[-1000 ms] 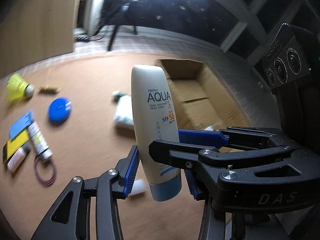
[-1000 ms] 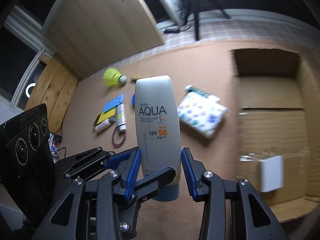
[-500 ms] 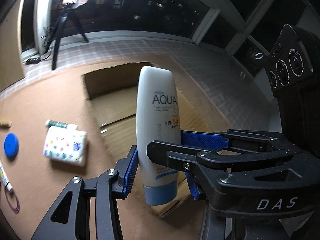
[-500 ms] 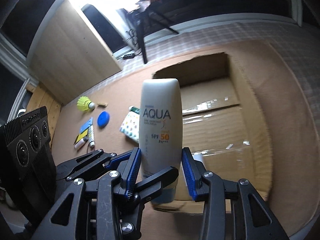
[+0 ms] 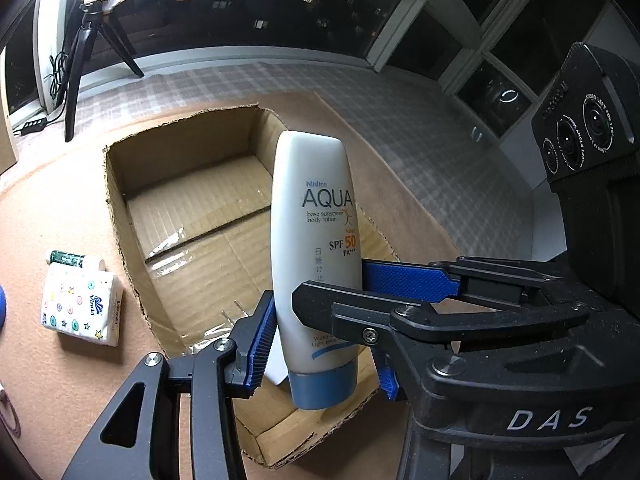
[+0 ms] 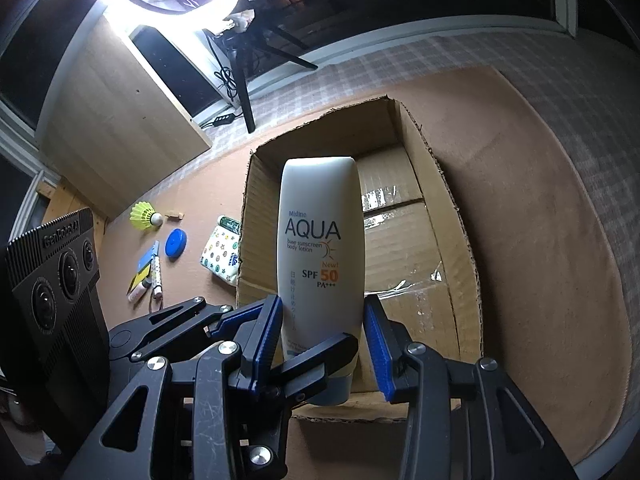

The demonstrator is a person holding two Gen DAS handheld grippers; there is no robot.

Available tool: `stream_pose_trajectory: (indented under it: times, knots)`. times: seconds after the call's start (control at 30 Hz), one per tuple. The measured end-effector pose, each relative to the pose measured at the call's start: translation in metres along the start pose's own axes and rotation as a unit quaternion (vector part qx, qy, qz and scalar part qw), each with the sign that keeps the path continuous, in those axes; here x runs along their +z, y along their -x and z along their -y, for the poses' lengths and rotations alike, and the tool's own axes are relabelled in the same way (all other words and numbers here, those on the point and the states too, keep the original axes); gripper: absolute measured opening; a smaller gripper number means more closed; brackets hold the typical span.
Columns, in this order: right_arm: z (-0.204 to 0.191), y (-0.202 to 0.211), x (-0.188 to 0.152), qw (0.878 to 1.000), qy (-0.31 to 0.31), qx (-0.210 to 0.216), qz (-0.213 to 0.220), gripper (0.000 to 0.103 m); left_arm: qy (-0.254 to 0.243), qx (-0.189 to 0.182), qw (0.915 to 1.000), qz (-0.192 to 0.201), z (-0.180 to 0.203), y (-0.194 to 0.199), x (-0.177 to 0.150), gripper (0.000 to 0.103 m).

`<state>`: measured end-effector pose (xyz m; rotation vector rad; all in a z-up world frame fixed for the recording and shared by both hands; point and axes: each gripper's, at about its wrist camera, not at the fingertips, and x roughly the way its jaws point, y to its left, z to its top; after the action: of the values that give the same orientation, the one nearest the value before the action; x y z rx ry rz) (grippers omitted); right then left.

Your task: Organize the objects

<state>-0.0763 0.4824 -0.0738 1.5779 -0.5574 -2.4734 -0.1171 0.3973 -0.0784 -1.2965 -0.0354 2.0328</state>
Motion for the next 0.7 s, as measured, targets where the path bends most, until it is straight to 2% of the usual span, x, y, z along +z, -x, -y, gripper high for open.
stream_pose_trajectory:
  times: [0.03,0.1,0.13,0.33,0.7]
  knots:
    - [-0.001,0.000,0.001,1.000,0.001,-0.010,0.005,0.040,0.002,-0.001,1.0000,-0.001,-0.001,0.001,0.000,0.053]
    - [-0.004,0.002,0.002,0.999,0.007,-0.029,0.014,0.050,0.000,0.008,1.0000,0.003,-0.001,0.004,-0.001,0.063]
    - [-0.004,0.003,0.002,0.999,0.010,-0.034,0.019,0.052,-0.004,0.016,0.9998,0.006,-0.004,0.005,0.000,0.066]
    - [-0.013,0.006,0.003,0.998,0.020,-0.049,0.029,0.054,0.003,0.024,0.9996,0.014,-0.020,0.020,-0.003,0.066]
    - [-0.043,-0.002,-0.003,0.998,0.031,-0.051,0.035,0.054,0.034,0.045,0.9980,0.027,-0.066,0.061,-0.019,0.066]
